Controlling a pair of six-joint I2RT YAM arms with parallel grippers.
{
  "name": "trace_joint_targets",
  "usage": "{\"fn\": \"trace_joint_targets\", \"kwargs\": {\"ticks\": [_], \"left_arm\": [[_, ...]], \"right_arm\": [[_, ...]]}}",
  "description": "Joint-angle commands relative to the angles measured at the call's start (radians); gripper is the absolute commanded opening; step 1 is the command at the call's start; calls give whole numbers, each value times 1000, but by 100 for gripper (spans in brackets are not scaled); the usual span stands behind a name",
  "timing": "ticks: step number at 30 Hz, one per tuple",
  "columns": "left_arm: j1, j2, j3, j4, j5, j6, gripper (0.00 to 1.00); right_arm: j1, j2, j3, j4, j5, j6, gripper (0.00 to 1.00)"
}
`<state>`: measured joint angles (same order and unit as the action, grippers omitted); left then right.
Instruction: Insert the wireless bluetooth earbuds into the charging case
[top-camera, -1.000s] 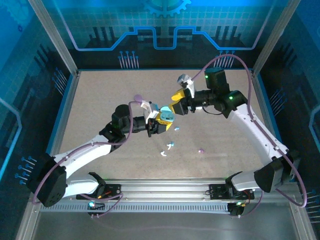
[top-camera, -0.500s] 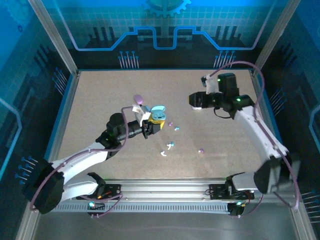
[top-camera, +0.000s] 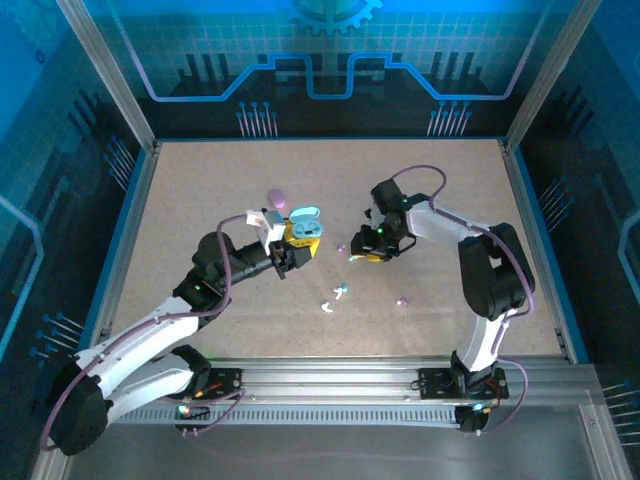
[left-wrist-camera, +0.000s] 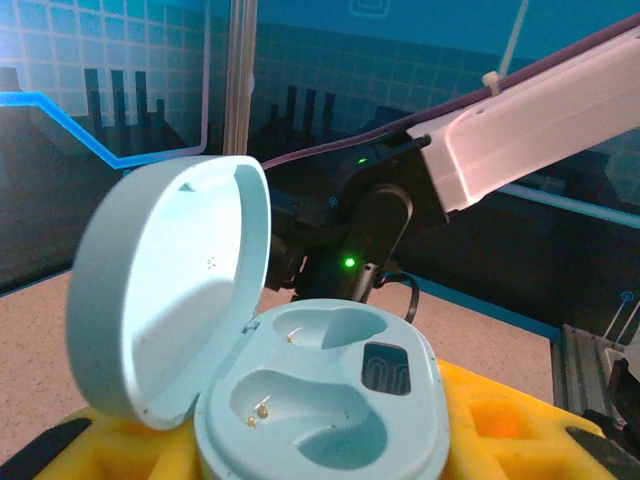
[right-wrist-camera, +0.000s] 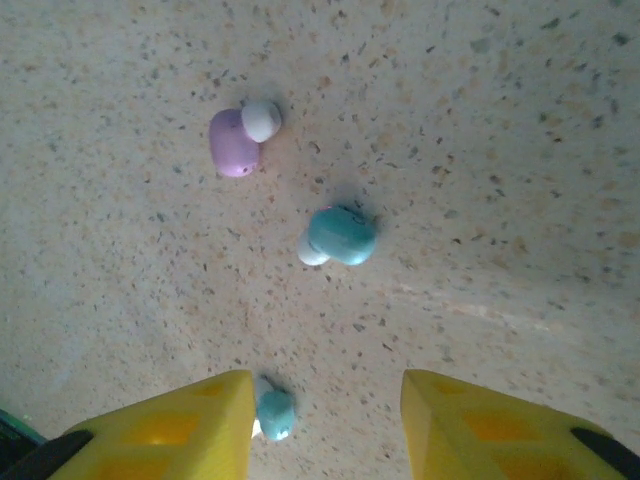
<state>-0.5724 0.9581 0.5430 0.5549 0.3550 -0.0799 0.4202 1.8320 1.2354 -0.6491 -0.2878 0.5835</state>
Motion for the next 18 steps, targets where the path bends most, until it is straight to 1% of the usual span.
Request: {"fn": "trace_joint_targets", "kwargs": {"ticks": [1, 6, 15, 18], "left_arm": [[3, -27, 12, -13, -3, -6, 28], [2, -38, 12, -19, -2, -4, 28], [3, -41, 14, -31, 1, 9, 28], [2, -42, 13, -33, -1, 11, 28]], "right_arm": [[33, 27, 27, -1, 27, 102, 45], [53, 43, 6, 57, 39, 164, 44], [54, 103, 52, 44, 61, 182, 44], [55, 116, 65, 47, 57, 176, 42]]}}
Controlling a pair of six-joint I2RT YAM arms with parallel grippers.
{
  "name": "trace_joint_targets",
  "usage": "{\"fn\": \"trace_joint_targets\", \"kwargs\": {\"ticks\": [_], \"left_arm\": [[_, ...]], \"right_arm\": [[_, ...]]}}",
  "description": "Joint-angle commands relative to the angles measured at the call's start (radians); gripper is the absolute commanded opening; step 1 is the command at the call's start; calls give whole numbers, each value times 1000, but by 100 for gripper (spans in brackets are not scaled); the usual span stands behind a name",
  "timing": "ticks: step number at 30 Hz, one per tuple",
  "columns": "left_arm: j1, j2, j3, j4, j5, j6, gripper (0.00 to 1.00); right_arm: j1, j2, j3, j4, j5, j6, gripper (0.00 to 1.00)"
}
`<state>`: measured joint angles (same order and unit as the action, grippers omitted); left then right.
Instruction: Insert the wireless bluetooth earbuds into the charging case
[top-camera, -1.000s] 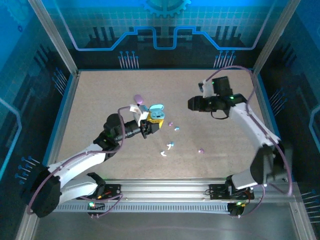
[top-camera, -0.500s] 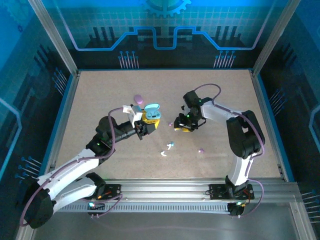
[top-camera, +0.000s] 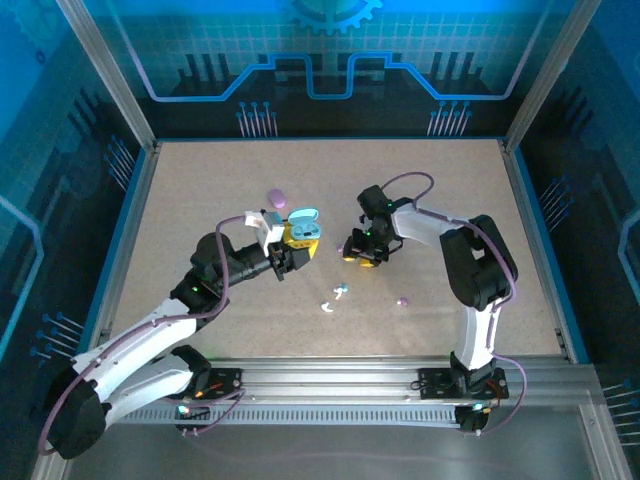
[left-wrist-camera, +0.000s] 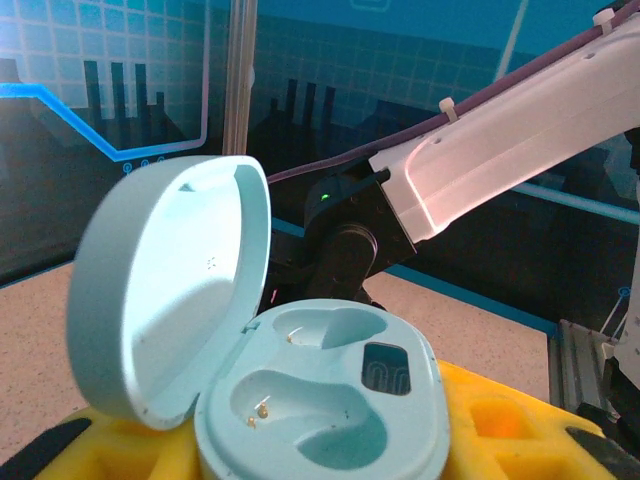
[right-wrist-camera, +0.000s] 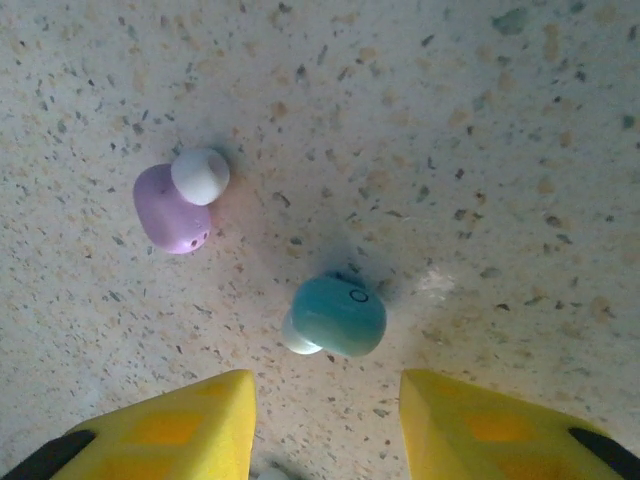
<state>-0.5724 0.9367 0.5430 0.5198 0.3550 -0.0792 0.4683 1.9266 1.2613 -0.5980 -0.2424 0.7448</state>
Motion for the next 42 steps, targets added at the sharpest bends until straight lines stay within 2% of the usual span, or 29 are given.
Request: {"fn": "trace_joint_targets", "kwargs": {"ticks": [1, 19, 42], "left_arm": [[3, -21, 14, 1, 1, 10, 28], [3, -10, 18, -7, 6, 19, 28], [2, -4, 29, -18, 12, 21, 28]], "right_arm": [[7, 27, 48, -11, 15, 10, 42], [7, 96, 155, -96, 87, -61, 37], [22, 148, 218, -143, 76, -93, 32]]}}
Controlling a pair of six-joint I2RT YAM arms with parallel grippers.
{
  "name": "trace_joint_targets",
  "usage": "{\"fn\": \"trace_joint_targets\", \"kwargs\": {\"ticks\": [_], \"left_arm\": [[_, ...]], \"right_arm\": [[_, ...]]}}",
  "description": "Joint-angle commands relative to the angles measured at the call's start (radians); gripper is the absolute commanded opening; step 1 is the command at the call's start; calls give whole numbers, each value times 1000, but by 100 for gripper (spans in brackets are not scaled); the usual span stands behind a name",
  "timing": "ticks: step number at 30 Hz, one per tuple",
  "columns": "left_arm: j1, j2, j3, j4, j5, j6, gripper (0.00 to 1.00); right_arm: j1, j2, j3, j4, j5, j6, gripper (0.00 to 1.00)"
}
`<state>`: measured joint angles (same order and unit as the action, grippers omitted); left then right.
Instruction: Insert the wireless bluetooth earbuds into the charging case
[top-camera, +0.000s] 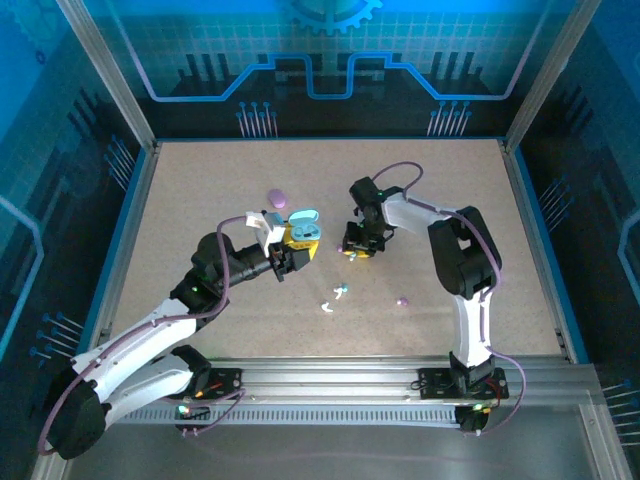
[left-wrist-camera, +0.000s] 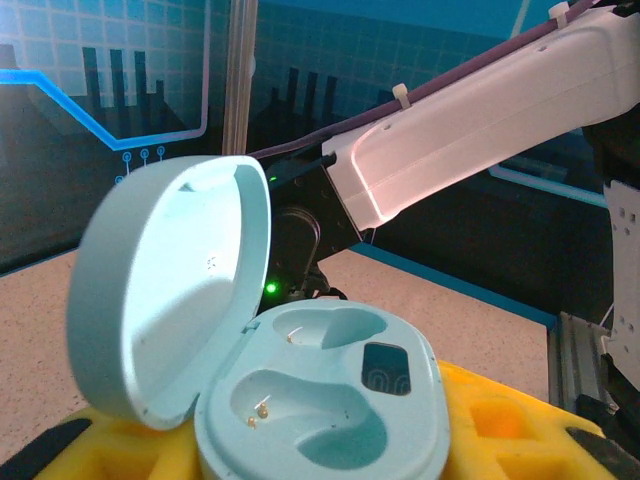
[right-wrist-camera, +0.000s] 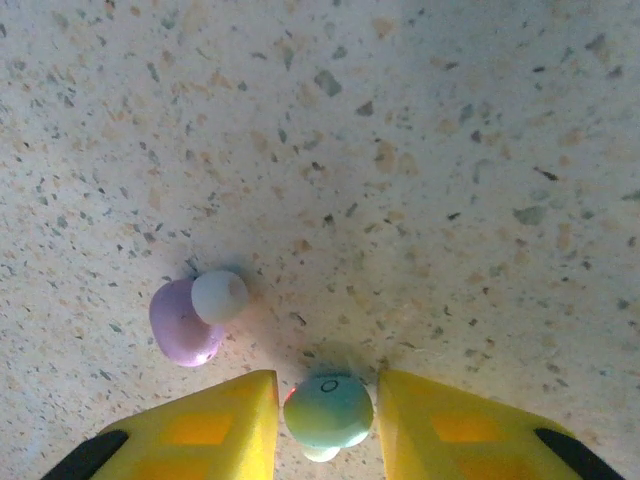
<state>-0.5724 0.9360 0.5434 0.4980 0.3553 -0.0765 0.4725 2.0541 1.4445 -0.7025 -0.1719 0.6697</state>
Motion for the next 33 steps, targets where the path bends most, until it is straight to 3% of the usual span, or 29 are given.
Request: {"fn": "trace_joint_targets", "kwargs": {"ticks": [1, 14, 21, 33], "left_arm": [[3, -2, 29, 3, 11, 19, 28], [2, 0, 24, 8, 12, 17, 28], [2, 1, 24, 11, 14, 14, 28], [2, -14, 17, 11, 14, 11, 28]], "right_arm": [[20, 24, 40, -45, 9, -23, 32], [46, 71, 110, -120, 58, -80, 29], [68, 90, 140, -167, 124, -99, 24], [99, 47, 116, -273, 146, -281, 21]]}}
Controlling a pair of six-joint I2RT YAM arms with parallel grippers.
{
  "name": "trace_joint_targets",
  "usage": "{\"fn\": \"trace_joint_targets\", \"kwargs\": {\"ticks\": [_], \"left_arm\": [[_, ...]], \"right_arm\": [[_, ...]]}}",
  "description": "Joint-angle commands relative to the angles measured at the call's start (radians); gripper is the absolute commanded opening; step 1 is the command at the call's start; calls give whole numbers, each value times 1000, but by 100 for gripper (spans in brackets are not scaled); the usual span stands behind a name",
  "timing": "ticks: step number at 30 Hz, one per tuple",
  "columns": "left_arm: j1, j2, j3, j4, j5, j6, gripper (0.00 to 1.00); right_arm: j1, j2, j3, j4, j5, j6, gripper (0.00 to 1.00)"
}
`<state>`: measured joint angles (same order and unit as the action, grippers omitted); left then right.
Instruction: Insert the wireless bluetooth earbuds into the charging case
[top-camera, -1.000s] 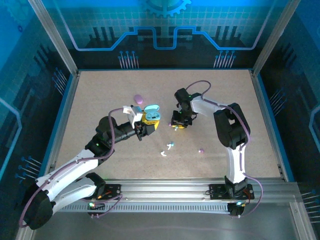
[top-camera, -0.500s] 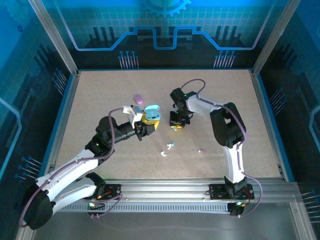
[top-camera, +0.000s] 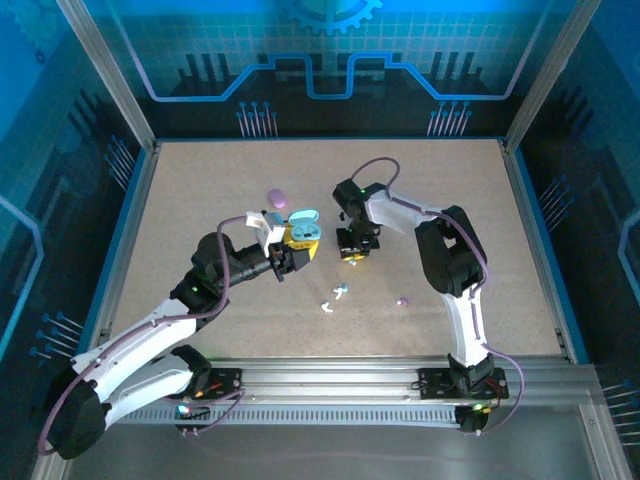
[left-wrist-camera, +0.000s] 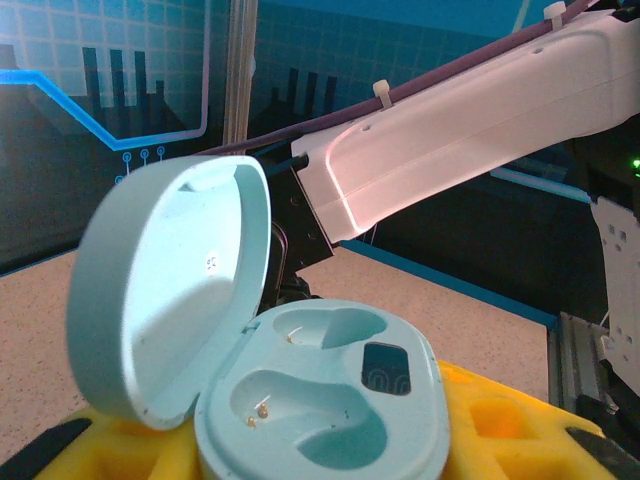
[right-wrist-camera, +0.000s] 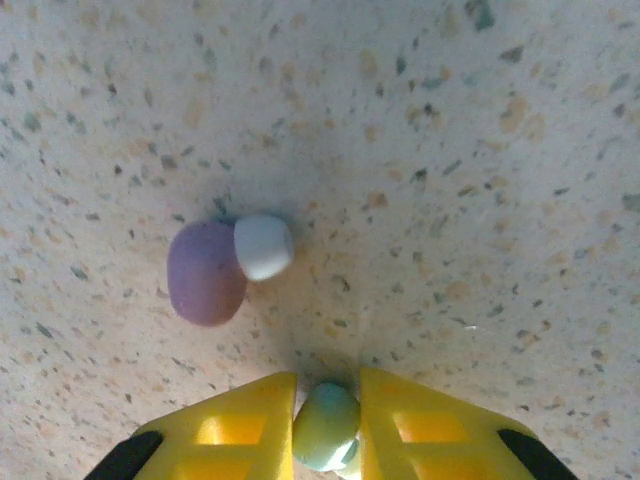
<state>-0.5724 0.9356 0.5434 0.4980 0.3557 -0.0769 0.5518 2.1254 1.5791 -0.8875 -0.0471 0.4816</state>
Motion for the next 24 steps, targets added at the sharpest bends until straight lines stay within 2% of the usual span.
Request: {"fn": "trace_joint_targets", "kwargs": {"ticks": [1, 8, 16, 24], "left_arm": [[2, -15, 16, 11, 12, 11, 28], [2, -18, 16, 13, 12, 14, 28], [2, -17, 13, 17, 12, 10, 28], [3, -22, 10, 19, 17, 8, 28]], "right_arm": [[23, -27, -25, -102, 25, -116, 21], [26, -8, -35, -126, 45, -184, 23], [26, -4, -7, -135, 54, -78, 31], [24, -2, -21, -113, 32, 20, 29]]}}
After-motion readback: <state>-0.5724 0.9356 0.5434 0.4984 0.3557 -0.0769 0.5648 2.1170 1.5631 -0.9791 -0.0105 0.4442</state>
